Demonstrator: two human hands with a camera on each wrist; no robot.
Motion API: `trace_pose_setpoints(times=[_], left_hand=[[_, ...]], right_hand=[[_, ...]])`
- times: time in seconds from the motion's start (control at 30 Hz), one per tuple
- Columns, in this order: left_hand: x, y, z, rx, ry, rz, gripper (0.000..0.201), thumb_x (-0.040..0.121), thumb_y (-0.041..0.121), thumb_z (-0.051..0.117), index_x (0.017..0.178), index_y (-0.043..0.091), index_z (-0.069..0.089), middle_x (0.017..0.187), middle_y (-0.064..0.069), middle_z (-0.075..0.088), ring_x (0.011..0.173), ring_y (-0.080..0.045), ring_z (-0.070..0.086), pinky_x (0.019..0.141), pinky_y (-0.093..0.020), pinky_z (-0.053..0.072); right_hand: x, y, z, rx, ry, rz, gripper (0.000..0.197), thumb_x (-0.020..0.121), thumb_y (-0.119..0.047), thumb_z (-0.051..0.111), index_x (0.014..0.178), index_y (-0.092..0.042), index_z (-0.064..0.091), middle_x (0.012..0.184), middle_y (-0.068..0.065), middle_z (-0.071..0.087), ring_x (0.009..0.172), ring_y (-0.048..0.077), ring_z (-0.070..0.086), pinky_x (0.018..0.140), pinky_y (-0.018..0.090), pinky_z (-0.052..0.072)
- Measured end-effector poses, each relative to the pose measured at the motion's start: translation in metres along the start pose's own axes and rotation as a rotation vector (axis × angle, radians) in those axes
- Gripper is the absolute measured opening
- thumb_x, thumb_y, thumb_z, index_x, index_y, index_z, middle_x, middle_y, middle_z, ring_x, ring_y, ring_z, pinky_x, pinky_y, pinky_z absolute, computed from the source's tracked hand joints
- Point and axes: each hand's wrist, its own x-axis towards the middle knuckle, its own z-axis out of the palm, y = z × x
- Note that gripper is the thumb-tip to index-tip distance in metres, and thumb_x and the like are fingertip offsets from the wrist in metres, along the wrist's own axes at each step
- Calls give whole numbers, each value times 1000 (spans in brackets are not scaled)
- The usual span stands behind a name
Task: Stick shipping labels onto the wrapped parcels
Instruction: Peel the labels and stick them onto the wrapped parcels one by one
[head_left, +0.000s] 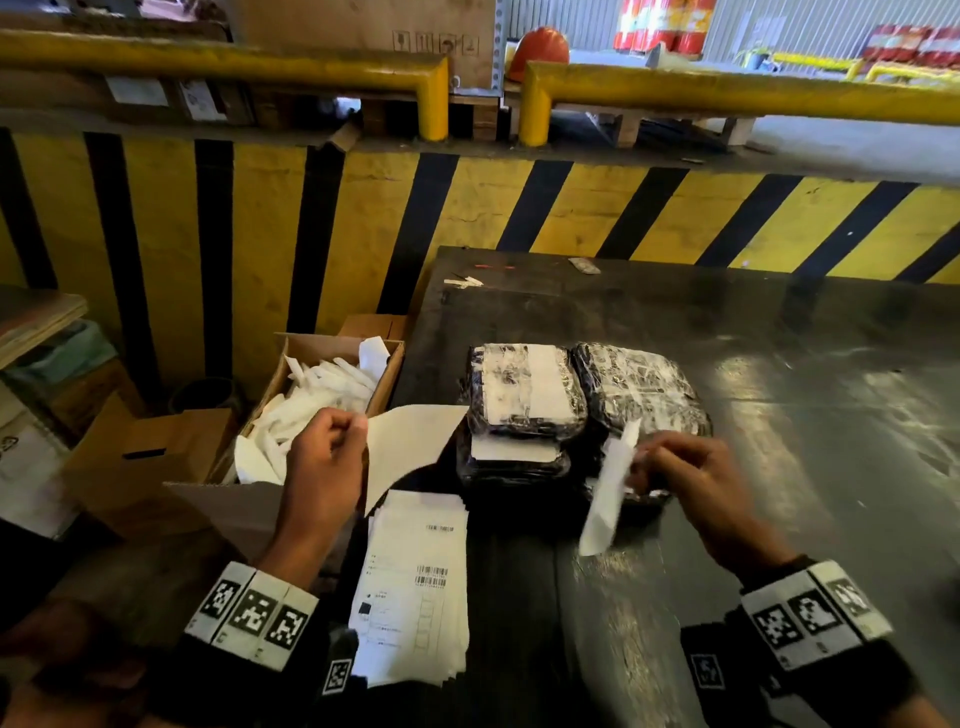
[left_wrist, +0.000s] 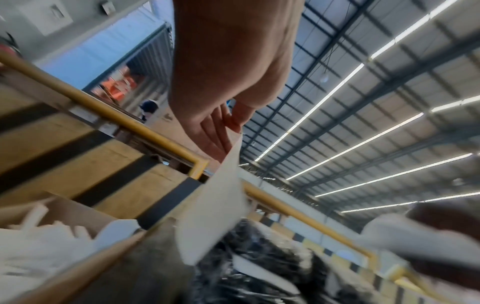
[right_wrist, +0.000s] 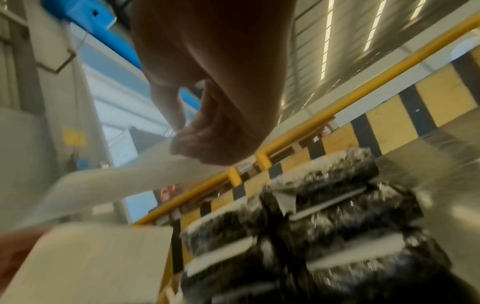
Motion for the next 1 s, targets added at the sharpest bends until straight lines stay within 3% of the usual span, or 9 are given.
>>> trace_pose_setpoints(times=[0.13, 0.23, 0.37, 0.47, 0.6, 0.73, 0.8, 0.9, 1.0], left_hand=[[-22, 22, 17, -98, -57, 52, 16, 95, 21, 51, 88, 10, 59, 76, -6, 61, 68, -10, 54, 63, -24, 45], [-34, 28, 25, -128, -62, 70, 16, 95, 18, 52, 83, 9, 58, 68, -5, 56, 58, -1, 49, 56, -12, 41], [-45, 33, 33, -154, -82, 38, 16, 94, 21, 52, 80, 15, 57, 75, -10, 65, 66, -12, 59, 58, -15, 46], [-52, 42, 40, -145, -90, 53, 14, 94, 21, 54, 81, 17, 58, 75, -6, 65, 67, -6, 60, 60, -12, 48], [-56, 65, 61, -127, -211, 153, 12, 92, 20, 57, 80, 25, 59, 73, 4, 67, 70, -4, 63, 65, -13, 49], [-72, 92, 103, -80, -492, 261, 10, 90, 34, 57, 86, 27, 65, 90, 12, 72, 87, 0, 67, 77, -17, 52], [-79, 98, 123, 15, -566, 339, 21, 89, 38, 57, 95, 21, 67, 102, 10, 71, 97, -2, 64, 87, -20, 50], [-86, 108, 152, 33, -583, 416, 20, 85, 38, 58, 94, 23, 69, 111, 11, 68, 109, 2, 59, 97, -15, 42], [-97, 117, 166, 28, -574, 443, 26, 82, 39, 60, 95, 20, 73, 119, 12, 65, 119, 5, 52, 103, -15, 36]], right_hand=[[-3, 59, 42, -344, -359, 148, 19, 81, -9, 58, 65, -3, 68, 57, -1, 64, 54, 10, 55, 58, 27, 46], [-8, 97, 69, -554, -570, 245, 17, 83, -14, 60, 72, -8, 71, 64, -3, 66, 53, 1, 55, 57, 19, 46], [-13, 120, 87, -667, -689, 300, 28, 87, -23, 63, 59, -19, 63, 55, -7, 60, 40, -7, 51, 50, 13, 43], [-9, 112, 79, -601, -598, 323, 38, 88, -32, 62, 53, -18, 58, 47, -7, 56, 36, -3, 50, 46, 14, 42], [12, 51, 49, -47, -173, 294, 52, 93, -42, 47, 60, -6, 64, 47, 5, 58, 40, 10, 52, 49, 25, 43], [33, -7, 5, 184, -187, 364, 70, 72, -65, 53, 77, 3, 66, 67, 17, 66, 55, 20, 62, 54, 27, 52], [35, -16, -10, 138, -242, 289, 60, 75, -52, 64, 80, 7, 63, 69, 18, 65, 59, 21, 61, 60, 30, 52], [36, -9, -41, 121, -192, 157, 14, 87, -8, 63, 73, -5, 65, 64, -2, 70, 60, 11, 65, 57, 22, 51], [40, 1, -68, 208, -70, 109, 10, 87, -4, 60, 92, -8, 68, 91, 7, 74, 81, 19, 71, 63, 25, 56]])
